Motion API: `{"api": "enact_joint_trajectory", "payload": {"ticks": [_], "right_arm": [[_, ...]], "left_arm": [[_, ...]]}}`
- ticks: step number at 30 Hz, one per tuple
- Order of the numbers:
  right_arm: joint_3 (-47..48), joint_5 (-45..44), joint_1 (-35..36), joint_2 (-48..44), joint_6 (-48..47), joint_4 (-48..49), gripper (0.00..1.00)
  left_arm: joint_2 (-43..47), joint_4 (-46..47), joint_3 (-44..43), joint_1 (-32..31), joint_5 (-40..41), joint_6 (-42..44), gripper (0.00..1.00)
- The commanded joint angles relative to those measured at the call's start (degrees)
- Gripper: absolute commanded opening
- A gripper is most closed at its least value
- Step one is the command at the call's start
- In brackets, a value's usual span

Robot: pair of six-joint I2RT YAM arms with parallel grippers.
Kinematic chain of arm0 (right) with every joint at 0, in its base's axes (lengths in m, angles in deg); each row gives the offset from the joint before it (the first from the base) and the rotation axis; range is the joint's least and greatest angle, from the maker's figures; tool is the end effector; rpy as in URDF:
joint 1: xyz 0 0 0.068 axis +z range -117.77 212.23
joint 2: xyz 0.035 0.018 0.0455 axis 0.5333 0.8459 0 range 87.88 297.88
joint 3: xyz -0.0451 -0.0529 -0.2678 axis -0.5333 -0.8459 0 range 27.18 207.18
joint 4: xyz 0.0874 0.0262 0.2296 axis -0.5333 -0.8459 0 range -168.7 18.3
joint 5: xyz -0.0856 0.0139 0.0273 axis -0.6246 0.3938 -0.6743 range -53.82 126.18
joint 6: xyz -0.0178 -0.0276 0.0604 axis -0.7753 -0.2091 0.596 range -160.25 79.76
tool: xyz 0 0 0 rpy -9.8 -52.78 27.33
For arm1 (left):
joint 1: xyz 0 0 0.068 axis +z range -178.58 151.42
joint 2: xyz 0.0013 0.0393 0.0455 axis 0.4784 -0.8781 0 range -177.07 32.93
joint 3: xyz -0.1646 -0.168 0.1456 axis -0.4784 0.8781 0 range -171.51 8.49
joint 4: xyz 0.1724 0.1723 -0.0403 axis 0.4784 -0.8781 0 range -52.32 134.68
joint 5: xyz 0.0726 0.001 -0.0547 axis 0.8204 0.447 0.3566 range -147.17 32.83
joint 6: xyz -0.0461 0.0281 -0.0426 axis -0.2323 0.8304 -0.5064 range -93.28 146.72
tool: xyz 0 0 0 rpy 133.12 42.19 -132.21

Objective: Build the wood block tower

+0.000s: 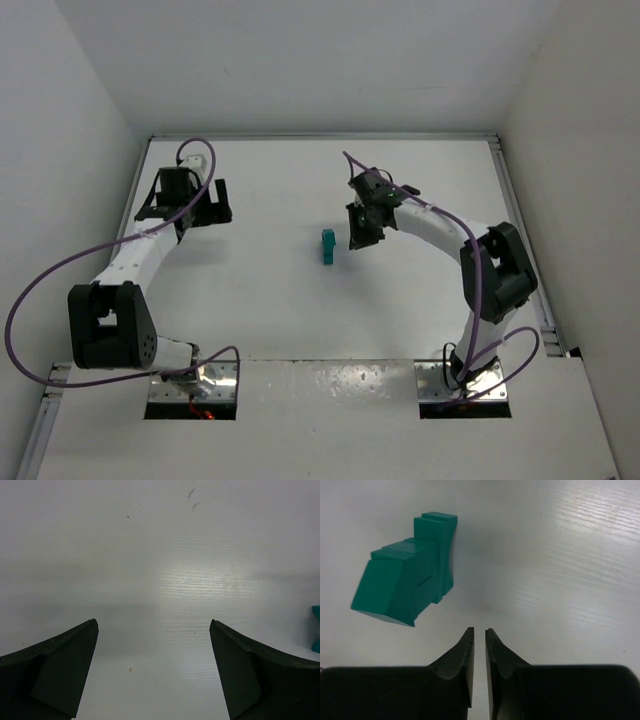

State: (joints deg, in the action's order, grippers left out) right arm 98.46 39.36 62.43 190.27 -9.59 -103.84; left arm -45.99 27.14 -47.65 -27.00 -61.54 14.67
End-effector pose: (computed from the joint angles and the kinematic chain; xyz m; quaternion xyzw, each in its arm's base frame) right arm 0.3126 0.1854 0.1925 -0.0026 0.9725 0.1404 0.1857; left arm 0.3020 0.0042 0.2592 -0.0918 0.9023 -0.0728 0.4150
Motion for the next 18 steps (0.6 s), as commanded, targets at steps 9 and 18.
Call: {"api": "enact_joint_trajectory", "payload": {"ticks": [9, 18], "right_arm": [[5.18, -0.9, 2.06, 0.35, 0.19, 1.47, 0.25], [5.97, -0.81, 2.76, 0.79, -0.16, 1.29, 0.3]], "left_arm": [[-0.98, 0.4, -2.75, 0.35, -1.79, 0.54, 1.0], [-1.51, 0.4, -2.75, 0.35, -2.31, 0.01, 1.0]]}}
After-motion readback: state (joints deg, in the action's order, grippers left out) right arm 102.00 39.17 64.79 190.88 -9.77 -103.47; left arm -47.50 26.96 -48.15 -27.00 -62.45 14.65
